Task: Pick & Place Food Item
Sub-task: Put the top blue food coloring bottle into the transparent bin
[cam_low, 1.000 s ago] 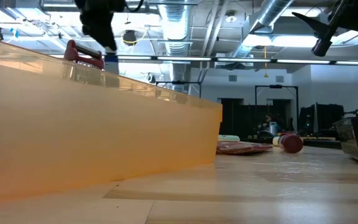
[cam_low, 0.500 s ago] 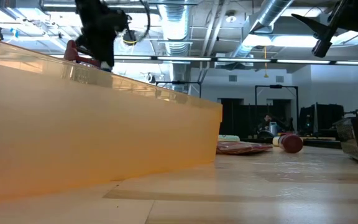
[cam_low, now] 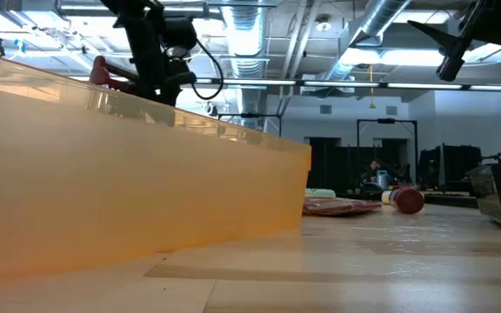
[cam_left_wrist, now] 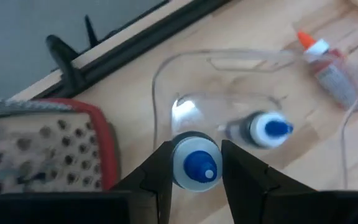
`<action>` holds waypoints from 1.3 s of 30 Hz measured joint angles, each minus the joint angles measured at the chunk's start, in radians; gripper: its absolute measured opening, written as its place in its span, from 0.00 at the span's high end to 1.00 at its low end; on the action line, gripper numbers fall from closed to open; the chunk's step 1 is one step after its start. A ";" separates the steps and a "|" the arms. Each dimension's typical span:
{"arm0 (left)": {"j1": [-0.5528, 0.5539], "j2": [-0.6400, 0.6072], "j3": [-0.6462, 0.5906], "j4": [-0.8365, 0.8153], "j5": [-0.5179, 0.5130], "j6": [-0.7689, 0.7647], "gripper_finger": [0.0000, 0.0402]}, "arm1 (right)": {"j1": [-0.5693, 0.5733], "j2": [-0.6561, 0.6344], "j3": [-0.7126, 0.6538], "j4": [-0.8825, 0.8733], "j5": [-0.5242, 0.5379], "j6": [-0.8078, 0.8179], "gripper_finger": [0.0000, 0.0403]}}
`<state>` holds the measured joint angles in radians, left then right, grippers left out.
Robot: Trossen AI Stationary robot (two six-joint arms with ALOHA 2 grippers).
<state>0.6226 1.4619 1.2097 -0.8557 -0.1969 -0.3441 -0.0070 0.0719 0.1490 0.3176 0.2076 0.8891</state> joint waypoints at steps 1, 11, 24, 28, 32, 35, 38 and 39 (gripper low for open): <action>0.011 0.000 -0.005 0.003 0.018 0.000 0.75 | 0.000 0.000 0.000 0.000 0.002 -0.003 0.46; -0.001 0.000 -0.100 0.108 0.061 -0.010 0.75 | 0.000 0.000 0.000 0.000 0.003 -0.006 0.46; -0.034 0.000 -0.154 0.202 0.038 -0.038 0.75 | 0.000 0.000 0.000 -0.004 0.016 0.001 0.46; -0.033 0.000 -0.154 0.210 0.027 -0.038 0.75 | 0.000 0.000 0.000 -0.007 0.022 0.001 0.46; -0.033 0.000 -0.154 0.209 0.027 -0.038 0.75 | 0.000 0.000 0.000 -0.015 0.023 0.001 0.46; -0.033 0.000 -0.154 0.209 0.027 -0.036 0.75 | 0.000 0.000 0.000 -0.018 0.023 0.001 0.46; -0.033 0.000 -0.154 0.209 0.026 -0.030 0.75 | 0.000 0.000 0.000 -0.018 0.023 0.001 0.46; -0.033 0.000 -0.154 0.210 0.025 -0.029 0.75 | 0.000 0.000 0.000 -0.018 0.023 0.001 0.46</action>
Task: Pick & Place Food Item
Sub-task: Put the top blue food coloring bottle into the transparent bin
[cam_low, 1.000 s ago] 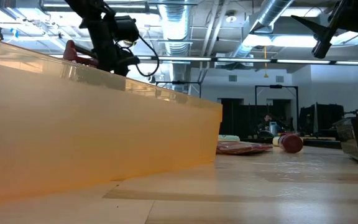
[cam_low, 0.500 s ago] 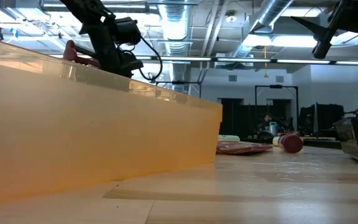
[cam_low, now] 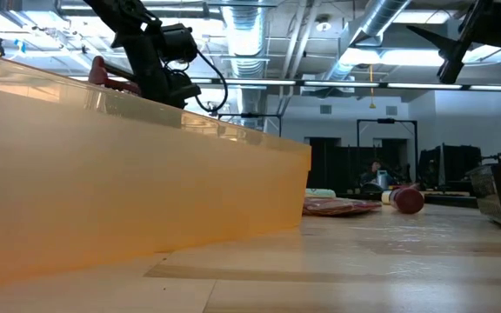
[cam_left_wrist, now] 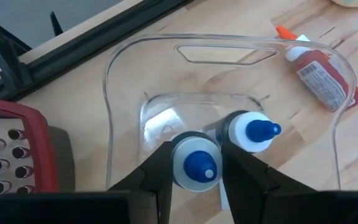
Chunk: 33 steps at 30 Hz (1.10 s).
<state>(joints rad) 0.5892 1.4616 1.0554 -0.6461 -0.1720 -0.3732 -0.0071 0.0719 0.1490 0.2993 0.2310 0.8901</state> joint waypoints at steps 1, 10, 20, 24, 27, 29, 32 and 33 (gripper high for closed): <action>0.000 0.000 -0.003 0.003 -0.001 0.000 0.75 | 0.000 0.000 0.000 0.000 0.000 0.000 0.46; -0.004 0.000 -0.045 0.032 0.000 0.001 0.75 | 0.000 0.000 0.000 0.000 0.000 0.000 0.46; -0.005 0.000 -0.066 0.052 -0.007 -0.002 0.75 | 0.000 0.000 0.000 0.000 0.000 0.007 0.46; -0.005 0.000 -0.066 0.065 -0.008 -0.002 0.75 | 0.000 0.000 0.000 0.000 -0.001 0.008 0.46; -0.005 0.000 -0.066 0.064 -0.009 -0.002 0.72 | 0.000 0.000 0.000 0.000 -0.001 0.008 0.46; -0.005 0.000 -0.066 0.064 -0.011 -0.002 0.70 | 0.000 0.000 0.000 0.000 -0.001 0.008 0.46; -0.005 0.000 -0.066 0.064 -0.011 -0.002 0.68 | 0.000 0.000 0.000 0.000 0.000 0.004 0.46; -0.005 0.000 -0.066 0.064 -0.011 -0.002 0.68 | 0.000 0.000 0.000 0.000 0.000 0.004 0.46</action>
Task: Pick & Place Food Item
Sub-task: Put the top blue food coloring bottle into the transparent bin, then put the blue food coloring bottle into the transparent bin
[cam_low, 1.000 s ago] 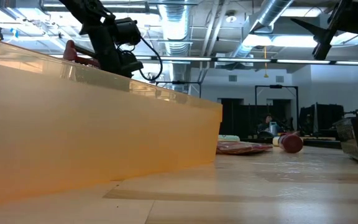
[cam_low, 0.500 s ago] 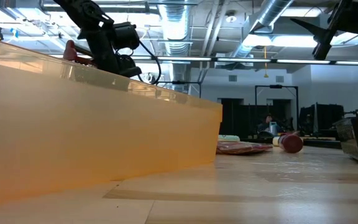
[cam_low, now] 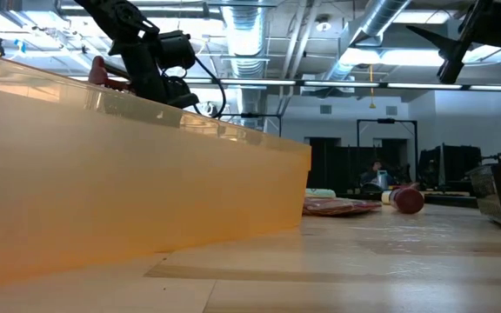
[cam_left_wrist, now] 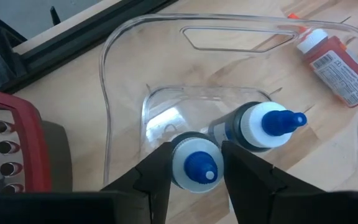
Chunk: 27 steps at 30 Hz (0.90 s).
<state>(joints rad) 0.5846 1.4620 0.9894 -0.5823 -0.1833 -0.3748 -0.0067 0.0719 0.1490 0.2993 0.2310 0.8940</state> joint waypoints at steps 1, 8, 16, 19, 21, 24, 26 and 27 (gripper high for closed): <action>0.000 0.000 0.000 0.000 0.000 0.000 0.68 | 0.000 0.000 0.000 0.000 0.000 0.000 0.46; 0.000 0.000 0.000 0.000 0.000 0.002 0.69 | 0.000 0.000 0.000 0.000 0.002 -0.004 0.46; 0.000 0.000 0.000 0.015 0.008 0.003 0.66 | 0.000 0.000 0.000 0.000 0.002 -0.004 0.46; 0.000 0.000 0.000 0.024 0.016 0.003 0.66 | 0.000 0.000 0.000 0.000 0.002 -0.004 0.46; 0.000 0.000 0.000 0.024 0.016 0.003 0.67 | 0.000 0.000 0.000 0.000 0.002 -0.004 0.46; 0.000 0.000 0.000 0.024 0.016 0.003 0.67 | 0.000 0.000 0.000 0.000 0.002 -0.005 0.46; 0.000 0.000 0.000 0.024 0.016 0.004 0.67 | 0.000 0.000 0.000 0.000 0.002 -0.004 0.46; 0.000 0.000 0.000 0.025 0.018 0.006 0.67 | 0.000 0.000 0.000 0.000 0.002 -0.004 0.46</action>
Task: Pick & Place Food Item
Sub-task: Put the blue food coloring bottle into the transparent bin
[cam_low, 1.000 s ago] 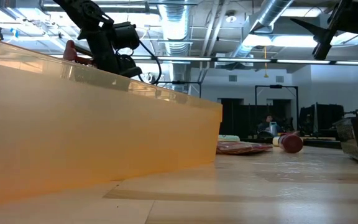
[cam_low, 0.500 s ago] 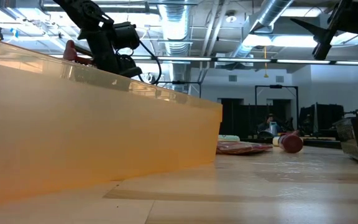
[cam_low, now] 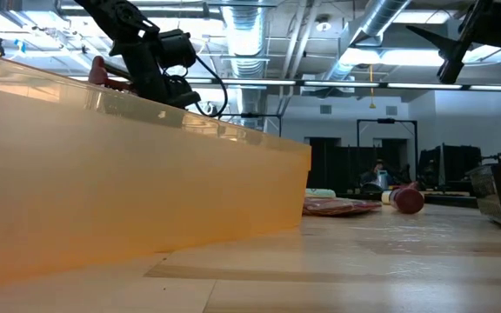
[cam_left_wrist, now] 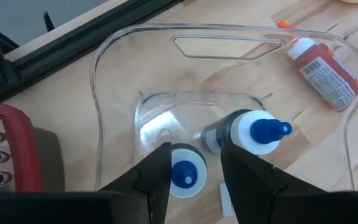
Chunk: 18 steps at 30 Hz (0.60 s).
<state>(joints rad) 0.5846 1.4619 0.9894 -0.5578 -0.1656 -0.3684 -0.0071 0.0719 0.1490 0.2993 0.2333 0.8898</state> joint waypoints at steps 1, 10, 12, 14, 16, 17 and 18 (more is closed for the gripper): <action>0.000 0.000 0.000 0.002 0.012 0.004 0.67 | 0.000 0.000 0.000 0.000 0.000 0.000 0.46; -0.049 -0.102 0.000 0.000 0.181 -0.007 0.67 | 0.000 0.000 0.000 0.000 0.004 0.007 0.46; -0.070 -0.148 0.000 -0.002 0.167 0.001 0.67 | 0.000 0.000 0.000 0.000 0.005 0.007 0.46; -0.083 -0.193 0.000 -0.002 0.129 0.003 0.67 | 0.000 0.000 0.000 0.000 0.011 0.004 0.46; -0.084 -0.239 0.000 -0.003 0.102 0.003 0.67 | 0.000 0.000 0.000 0.000 0.017 0.003 0.46; -0.084 -0.261 0.000 -0.002 0.093 0.003 0.67 | 0.000 0.000 0.000 0.000 0.021 0.003 0.46; -0.084 -0.283 0.000 -0.002 0.093 0.002 0.67 | 0.000 0.000 0.000 0.000 0.022 0.002 0.46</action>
<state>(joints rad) 0.5003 1.1786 0.9894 -0.5596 -0.0729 -0.3668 -0.0071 0.0718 0.1490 0.2989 0.2550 0.8918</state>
